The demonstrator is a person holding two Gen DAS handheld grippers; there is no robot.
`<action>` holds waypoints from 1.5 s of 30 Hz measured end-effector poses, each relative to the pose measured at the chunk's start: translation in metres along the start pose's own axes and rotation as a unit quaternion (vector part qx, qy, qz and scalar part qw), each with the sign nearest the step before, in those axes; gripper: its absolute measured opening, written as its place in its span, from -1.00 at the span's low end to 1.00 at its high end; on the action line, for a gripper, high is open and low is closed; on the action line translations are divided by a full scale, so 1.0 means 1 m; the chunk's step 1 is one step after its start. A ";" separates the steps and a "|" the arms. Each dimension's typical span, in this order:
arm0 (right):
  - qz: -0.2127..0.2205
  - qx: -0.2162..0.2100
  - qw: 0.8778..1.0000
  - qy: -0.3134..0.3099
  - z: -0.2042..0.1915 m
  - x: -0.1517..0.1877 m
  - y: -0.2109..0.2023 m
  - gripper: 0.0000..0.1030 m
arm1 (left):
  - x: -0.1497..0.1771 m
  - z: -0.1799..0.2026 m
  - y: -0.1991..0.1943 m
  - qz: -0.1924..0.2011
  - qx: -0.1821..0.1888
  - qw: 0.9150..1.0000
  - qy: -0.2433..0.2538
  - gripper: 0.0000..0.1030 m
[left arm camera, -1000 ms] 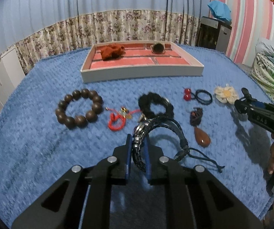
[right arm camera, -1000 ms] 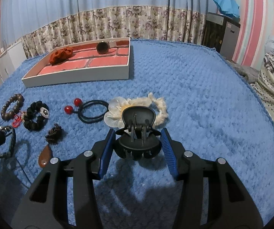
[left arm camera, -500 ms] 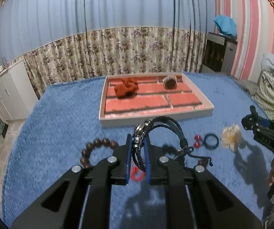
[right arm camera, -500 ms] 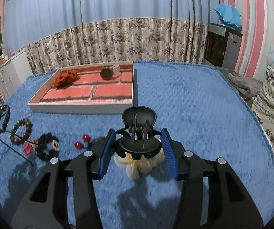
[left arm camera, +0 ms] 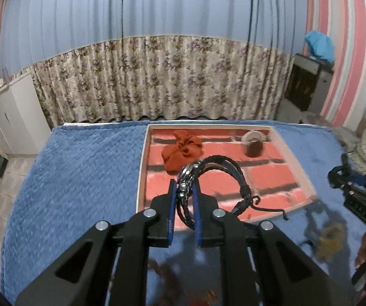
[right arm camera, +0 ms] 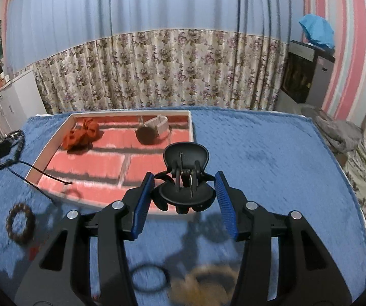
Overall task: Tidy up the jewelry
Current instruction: 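Carry bracelet and claw clip into the tray and open both tools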
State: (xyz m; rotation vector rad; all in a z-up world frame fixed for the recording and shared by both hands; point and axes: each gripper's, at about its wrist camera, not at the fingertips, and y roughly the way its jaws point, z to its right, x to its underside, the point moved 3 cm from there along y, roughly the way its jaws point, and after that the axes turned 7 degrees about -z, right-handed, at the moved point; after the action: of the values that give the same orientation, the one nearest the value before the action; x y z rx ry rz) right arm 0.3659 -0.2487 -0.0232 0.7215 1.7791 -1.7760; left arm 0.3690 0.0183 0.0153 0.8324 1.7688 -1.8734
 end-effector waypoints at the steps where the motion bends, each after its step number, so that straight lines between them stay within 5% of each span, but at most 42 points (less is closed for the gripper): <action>1: -0.005 0.003 1.000 -0.002 -0.004 -0.006 0.013 -0.05 | -0.004 -0.001 0.011 -0.004 -0.006 1.000 0.003 -0.76; 14: -0.072 0.001 0.997 0.013 -0.023 -0.048 0.120 -0.05 | -0.026 -0.011 0.114 -0.068 -0.013 0.998 -0.008 -0.76; 34: -0.122 0.020 0.992 -0.011 -0.031 -0.036 0.165 -0.05 | -0.025 -0.018 0.172 -0.117 -0.027 0.993 -0.006 -0.69; 35: -0.125 0.020 0.992 -0.009 -0.030 -0.036 0.165 -0.04 | -0.026 -0.018 0.172 -0.118 -0.033 0.992 -0.003 -0.60; 38: -0.129 0.026 0.991 -0.015 -0.031 -0.035 0.165 0.07 | -0.025 -0.017 0.167 -0.110 -0.050 0.993 0.005 0.08; 42: -0.136 0.010 0.991 -0.012 -0.027 -0.036 0.162 0.16 | -0.027 -0.014 0.156 -0.104 -0.047 0.993 0.010 0.11; 45: -0.122 -0.012 0.992 -0.007 -0.026 -0.042 0.147 0.36 | -0.032 -0.011 0.141 -0.095 -0.041 0.995 0.014 0.33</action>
State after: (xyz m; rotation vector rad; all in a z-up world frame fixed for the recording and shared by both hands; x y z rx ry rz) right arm 0.4985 -0.2233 -0.1002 0.4974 1.9453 -1.9053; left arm 0.4886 0.0135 -0.0661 0.6850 1.9892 -1.8980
